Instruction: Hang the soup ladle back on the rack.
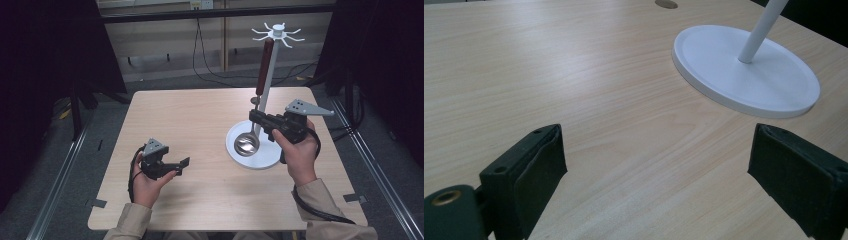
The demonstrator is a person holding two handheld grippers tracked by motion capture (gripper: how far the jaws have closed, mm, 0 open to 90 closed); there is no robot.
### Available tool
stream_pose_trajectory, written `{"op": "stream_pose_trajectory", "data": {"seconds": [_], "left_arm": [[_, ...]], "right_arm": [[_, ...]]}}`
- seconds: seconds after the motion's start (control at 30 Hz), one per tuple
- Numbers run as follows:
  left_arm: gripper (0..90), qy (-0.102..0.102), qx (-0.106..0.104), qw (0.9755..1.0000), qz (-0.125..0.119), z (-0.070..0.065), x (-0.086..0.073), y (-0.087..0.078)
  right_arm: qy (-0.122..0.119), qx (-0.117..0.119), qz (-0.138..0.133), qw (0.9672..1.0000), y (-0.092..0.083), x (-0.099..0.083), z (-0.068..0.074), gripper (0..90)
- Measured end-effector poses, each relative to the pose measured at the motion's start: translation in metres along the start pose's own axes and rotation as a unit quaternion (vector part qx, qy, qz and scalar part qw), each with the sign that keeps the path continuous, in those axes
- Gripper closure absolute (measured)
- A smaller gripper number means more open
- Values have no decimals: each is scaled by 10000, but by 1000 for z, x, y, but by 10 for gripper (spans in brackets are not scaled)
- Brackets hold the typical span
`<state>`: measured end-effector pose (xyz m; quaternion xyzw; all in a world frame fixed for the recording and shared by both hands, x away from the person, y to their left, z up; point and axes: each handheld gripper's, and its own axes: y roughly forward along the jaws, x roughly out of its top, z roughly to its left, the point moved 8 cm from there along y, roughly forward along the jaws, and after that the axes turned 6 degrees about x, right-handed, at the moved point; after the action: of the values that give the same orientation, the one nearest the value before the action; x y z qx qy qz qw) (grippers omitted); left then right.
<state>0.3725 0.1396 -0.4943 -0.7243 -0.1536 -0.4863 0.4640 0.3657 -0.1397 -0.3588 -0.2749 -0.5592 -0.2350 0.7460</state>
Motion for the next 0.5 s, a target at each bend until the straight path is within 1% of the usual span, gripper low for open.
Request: {"op": "stream_pose_trajectory", "data": {"seconds": [0.07,0.1,0.17,0.2,0.23,0.37,0.5], "left_arm": [[81,-22,6,10000,-1,0,0,0],[81,-25,15,10000,-2,1,0,0],[81,-16,15,10000,19,1,-1,1],[81,-16,15,10000,19,1,-1,1],[81,-18,14,10000,12,1,-1,1],[82,-3,-5,10000,39,1,-1,1],[82,-3,27,10000,24,2,-1,-1]], "right_arm": [[8,12,-10,10000,1,0,-2,859],[63,-5,-9,10000,0,-1,-4,859],[101,-7,-17,9999,0,-1,-6,859],[101,-7,-17,9999,0,-1,-6,859],[76,-43,-31,10000,-1,-2,-9,858],[114,-88,-42,9999,-1,-1,-13,858],[127,-132,-38,9998,0,0,-17,855]]}}
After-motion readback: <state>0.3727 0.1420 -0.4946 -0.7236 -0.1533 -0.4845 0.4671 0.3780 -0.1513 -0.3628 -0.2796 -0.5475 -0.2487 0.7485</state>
